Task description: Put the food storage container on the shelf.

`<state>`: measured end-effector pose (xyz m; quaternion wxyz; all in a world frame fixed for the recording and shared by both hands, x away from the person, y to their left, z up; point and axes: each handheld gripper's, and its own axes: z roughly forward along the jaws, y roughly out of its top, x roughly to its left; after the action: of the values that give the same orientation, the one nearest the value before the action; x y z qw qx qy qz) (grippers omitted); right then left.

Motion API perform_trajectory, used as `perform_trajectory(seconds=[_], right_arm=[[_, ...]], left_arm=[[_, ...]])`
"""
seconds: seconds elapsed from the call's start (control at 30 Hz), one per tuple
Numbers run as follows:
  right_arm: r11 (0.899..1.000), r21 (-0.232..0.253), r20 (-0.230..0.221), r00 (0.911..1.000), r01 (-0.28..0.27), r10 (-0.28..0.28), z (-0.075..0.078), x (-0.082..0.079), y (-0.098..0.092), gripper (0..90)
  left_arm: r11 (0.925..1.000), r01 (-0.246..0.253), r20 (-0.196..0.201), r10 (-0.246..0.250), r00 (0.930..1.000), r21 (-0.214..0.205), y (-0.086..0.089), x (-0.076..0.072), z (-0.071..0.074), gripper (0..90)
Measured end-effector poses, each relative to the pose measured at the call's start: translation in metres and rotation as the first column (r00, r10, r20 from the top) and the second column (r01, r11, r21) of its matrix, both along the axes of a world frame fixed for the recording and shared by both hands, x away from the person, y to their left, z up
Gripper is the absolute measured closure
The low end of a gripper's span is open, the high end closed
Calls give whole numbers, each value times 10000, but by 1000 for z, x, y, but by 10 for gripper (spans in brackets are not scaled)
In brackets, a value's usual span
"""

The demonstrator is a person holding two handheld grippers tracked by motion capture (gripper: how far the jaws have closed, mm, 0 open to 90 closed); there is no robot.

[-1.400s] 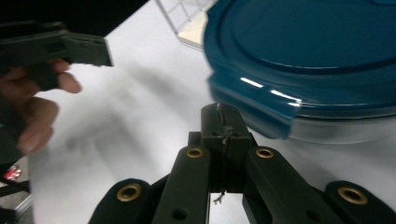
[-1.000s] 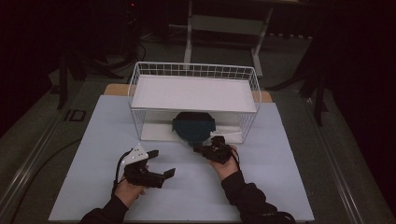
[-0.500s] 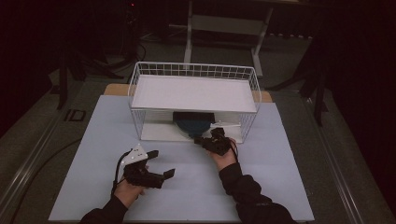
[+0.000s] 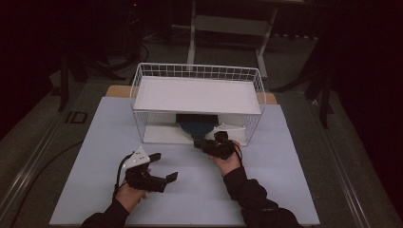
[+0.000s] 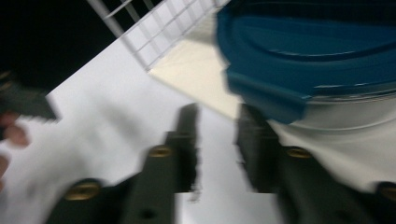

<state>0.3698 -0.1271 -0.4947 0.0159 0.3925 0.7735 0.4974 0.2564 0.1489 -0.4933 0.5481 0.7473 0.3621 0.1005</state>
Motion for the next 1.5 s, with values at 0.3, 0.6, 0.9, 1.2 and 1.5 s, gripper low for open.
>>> perform_trajectory(seconds=[0.3,0.6,0.9,1.2,1.5], right_arm=[[9905,872,470,9937,-1059,1021,5,-30,-10,181],[9920,571,1182,9874,-1127,1054,7,-54,-29,147],[9968,335,1034,9923,-727,689,-2,-70,-54,147],[9981,4,1002,9931,-613,609,-7,-85,-77,150],[9990,-169,802,9959,-402,414,-12,-94,-97,150]], left_arm=[[9999,143,210,-142,9997,-39,-2,-3,2,12],[9995,308,401,-307,9987,-5,-3,-8,5,12],[9991,431,425,-432,9982,21,-3,-10,4,12],[9991,422,448,-423,9981,14,-2,-10,4,12],[9990,438,502,-437,9978,-11,-2,-10,5,12]])
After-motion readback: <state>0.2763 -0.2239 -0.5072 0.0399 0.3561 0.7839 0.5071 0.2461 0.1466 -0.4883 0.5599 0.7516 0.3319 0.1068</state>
